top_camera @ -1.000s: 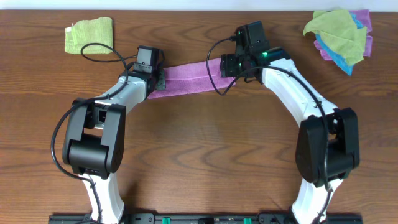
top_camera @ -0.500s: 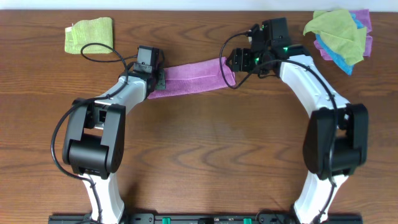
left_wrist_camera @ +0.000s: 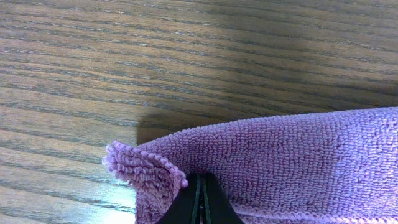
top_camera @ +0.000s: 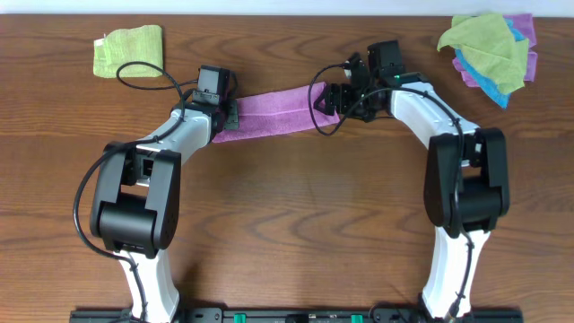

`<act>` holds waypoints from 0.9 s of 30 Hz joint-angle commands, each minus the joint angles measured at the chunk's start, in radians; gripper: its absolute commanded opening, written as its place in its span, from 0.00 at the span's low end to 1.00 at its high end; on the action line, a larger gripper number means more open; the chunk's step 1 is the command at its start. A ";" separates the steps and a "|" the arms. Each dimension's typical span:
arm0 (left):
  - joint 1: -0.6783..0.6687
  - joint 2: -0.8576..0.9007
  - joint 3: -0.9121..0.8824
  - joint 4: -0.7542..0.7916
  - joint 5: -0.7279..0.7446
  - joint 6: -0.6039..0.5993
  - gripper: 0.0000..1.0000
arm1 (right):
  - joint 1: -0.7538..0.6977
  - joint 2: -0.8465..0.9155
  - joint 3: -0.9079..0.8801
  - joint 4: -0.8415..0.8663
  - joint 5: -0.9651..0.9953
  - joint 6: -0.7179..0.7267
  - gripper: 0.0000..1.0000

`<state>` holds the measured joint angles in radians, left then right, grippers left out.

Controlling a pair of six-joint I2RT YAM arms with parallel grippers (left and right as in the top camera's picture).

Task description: Fold the cloth

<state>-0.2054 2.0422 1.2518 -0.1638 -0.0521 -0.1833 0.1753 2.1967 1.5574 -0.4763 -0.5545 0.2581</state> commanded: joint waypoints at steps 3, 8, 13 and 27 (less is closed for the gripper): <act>0.002 0.031 0.007 -0.020 0.001 -0.004 0.06 | -0.013 0.050 0.016 0.032 -0.072 0.016 0.84; 0.002 0.031 0.007 -0.020 0.001 -0.004 0.06 | -0.013 0.097 0.016 0.066 -0.094 0.043 0.83; 0.002 0.031 0.007 -0.021 0.001 -0.004 0.06 | -0.012 0.122 0.016 0.149 -0.110 0.103 0.74; 0.002 0.031 0.007 -0.024 0.001 -0.004 0.06 | -0.010 0.124 0.024 0.196 -0.114 0.156 0.02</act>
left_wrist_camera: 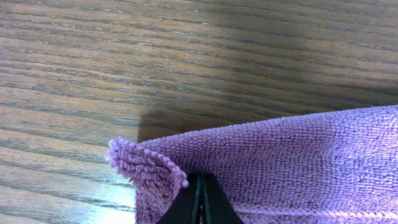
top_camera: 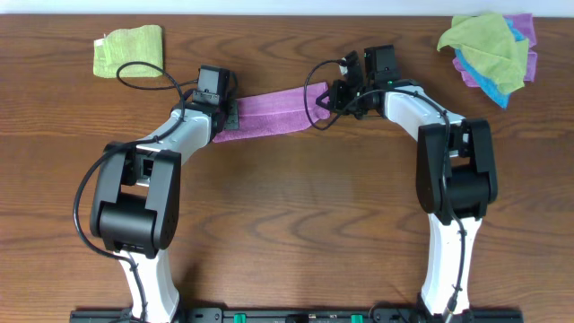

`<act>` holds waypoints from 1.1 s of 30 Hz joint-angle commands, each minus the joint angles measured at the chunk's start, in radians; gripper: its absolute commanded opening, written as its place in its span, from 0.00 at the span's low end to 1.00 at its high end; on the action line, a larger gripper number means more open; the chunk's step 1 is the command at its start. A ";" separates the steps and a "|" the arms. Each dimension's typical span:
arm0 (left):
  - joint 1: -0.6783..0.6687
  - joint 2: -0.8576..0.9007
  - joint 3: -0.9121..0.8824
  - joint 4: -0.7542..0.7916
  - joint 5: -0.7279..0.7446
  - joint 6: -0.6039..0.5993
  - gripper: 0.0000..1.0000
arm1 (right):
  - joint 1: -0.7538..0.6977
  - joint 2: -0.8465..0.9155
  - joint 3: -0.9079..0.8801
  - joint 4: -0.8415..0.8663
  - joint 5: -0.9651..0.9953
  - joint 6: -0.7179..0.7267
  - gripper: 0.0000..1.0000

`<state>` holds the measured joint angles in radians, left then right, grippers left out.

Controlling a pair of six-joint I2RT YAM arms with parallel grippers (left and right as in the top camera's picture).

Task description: Fold the cloth

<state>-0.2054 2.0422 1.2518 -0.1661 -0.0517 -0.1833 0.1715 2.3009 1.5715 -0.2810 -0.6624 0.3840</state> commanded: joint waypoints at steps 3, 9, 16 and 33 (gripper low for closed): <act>0.002 0.031 0.007 -0.039 0.001 -0.004 0.06 | -0.006 0.010 0.030 -0.002 -0.059 0.031 0.02; 0.002 0.031 0.007 -0.055 0.014 -0.005 0.06 | 0.010 -0.087 0.053 -0.030 -0.068 0.011 0.02; 0.002 0.031 0.007 -0.054 0.077 -0.061 0.06 | 0.084 -0.176 0.053 -0.051 -0.021 -0.013 0.02; 0.002 0.023 0.007 -0.055 0.131 -0.087 0.06 | 0.300 -0.174 0.053 -0.028 0.283 -0.014 0.02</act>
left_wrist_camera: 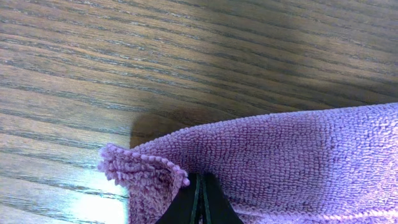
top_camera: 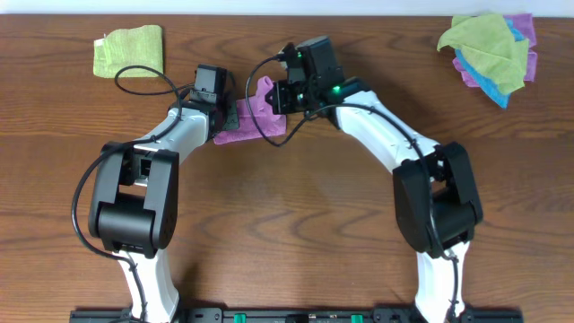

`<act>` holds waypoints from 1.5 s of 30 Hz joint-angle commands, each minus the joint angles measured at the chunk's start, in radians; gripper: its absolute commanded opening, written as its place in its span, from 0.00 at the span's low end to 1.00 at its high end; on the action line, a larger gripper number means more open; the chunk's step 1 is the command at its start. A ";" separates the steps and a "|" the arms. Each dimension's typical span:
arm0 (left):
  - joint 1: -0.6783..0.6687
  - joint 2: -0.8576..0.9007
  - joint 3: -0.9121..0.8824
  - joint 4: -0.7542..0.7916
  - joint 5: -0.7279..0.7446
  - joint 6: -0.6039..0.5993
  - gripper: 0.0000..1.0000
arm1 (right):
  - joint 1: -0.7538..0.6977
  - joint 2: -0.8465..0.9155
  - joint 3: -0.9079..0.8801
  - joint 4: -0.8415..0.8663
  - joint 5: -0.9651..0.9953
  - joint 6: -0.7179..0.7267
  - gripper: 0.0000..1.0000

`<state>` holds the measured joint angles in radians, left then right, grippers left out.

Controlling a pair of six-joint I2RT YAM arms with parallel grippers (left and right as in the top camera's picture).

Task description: Fold the cloth

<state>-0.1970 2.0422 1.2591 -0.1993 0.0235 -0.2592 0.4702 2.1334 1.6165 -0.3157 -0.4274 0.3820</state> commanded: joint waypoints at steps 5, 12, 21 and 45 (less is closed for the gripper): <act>-0.007 -0.006 0.000 -0.022 0.056 -0.010 0.06 | 0.001 -0.006 0.008 0.010 0.058 -0.012 0.01; 0.007 -0.150 0.000 -0.021 0.036 -0.006 0.06 | 0.001 -0.006 0.008 0.009 0.053 -0.011 0.01; 0.056 -0.451 0.000 -0.114 -0.248 0.027 0.06 | 0.016 -0.006 0.008 0.013 0.053 0.006 0.01; 0.354 -0.490 0.000 -0.306 -0.074 -0.033 0.06 | 0.197 0.198 0.008 0.300 0.042 0.118 0.01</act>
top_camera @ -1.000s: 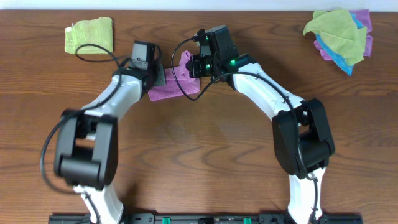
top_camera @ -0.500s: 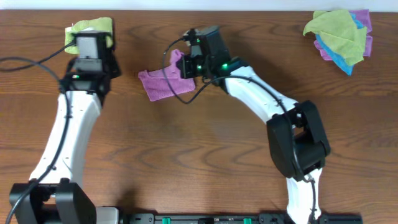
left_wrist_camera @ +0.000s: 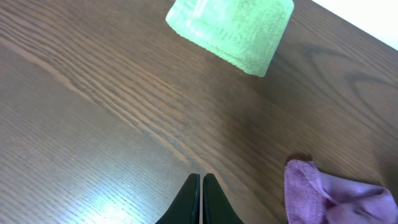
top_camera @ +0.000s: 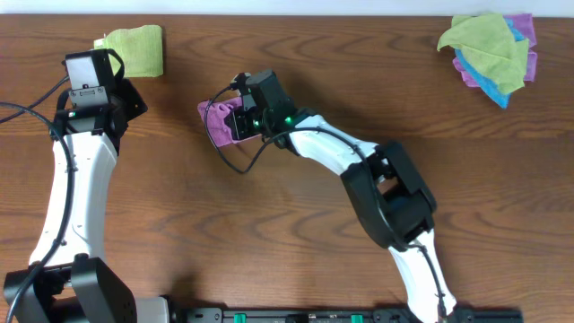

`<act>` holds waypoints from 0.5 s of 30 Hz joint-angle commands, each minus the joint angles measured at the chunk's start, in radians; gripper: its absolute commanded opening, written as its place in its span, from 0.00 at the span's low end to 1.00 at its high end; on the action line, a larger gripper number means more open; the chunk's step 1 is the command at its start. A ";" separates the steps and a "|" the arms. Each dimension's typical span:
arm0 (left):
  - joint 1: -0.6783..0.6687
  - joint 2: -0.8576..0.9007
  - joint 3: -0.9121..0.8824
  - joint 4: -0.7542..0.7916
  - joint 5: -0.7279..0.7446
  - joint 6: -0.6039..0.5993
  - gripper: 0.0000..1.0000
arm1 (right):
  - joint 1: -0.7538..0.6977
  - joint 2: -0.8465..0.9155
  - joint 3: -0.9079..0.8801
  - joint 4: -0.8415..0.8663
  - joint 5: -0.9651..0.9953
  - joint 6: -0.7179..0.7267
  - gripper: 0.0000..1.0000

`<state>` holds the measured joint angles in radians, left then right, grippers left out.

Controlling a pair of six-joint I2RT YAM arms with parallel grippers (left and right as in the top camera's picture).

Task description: Fold the cloth

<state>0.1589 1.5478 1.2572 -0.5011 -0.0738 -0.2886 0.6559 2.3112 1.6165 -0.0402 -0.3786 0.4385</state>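
The purple cloth (top_camera: 218, 124) lies bunched into a short folded wad left of the table's middle; its left edge shows in the left wrist view (left_wrist_camera: 309, 191). My right gripper (top_camera: 237, 118) sits on the wad's right side, shut on the cloth's layers. My left gripper (top_camera: 121, 95) is far off to the left, raised above bare wood. Its fingers (left_wrist_camera: 193, 198) are shut with nothing between them.
A folded green cloth (top_camera: 132, 49) lies at the back left, just beyond my left gripper, and also shows in the left wrist view (left_wrist_camera: 231, 28). A pile of green, blue and purple cloths (top_camera: 491, 49) sits at the back right corner.
My left gripper has let go of the cloth's left end and now sits far left near the green cloth. My right gripper has moved further left with its end, down onto the wad.
The purple cloth lay stretched as a strip between both grippers, each shut on one end. Then my right gripper was over the strip's left half with the right end folded across. Now the cloth is a short wad, and my left gripper is away from it.
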 commanded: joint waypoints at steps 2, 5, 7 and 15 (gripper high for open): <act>-0.002 0.005 0.002 -0.005 0.023 -0.003 0.06 | 0.013 0.025 0.008 0.069 -0.007 0.087 0.02; -0.002 0.005 0.002 -0.005 0.023 -0.003 0.06 | 0.013 0.024 0.011 0.116 -0.013 0.119 0.02; -0.002 0.005 0.002 -0.005 0.024 -0.003 0.06 | 0.013 0.024 0.026 0.118 -0.024 0.134 0.02; -0.002 0.005 0.002 -0.004 0.024 -0.003 0.06 | 0.017 0.025 0.053 0.116 0.027 0.133 0.01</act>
<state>0.1589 1.5478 1.2572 -0.5011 -0.0551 -0.2886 0.6605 2.3226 1.6428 0.0731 -0.3813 0.5503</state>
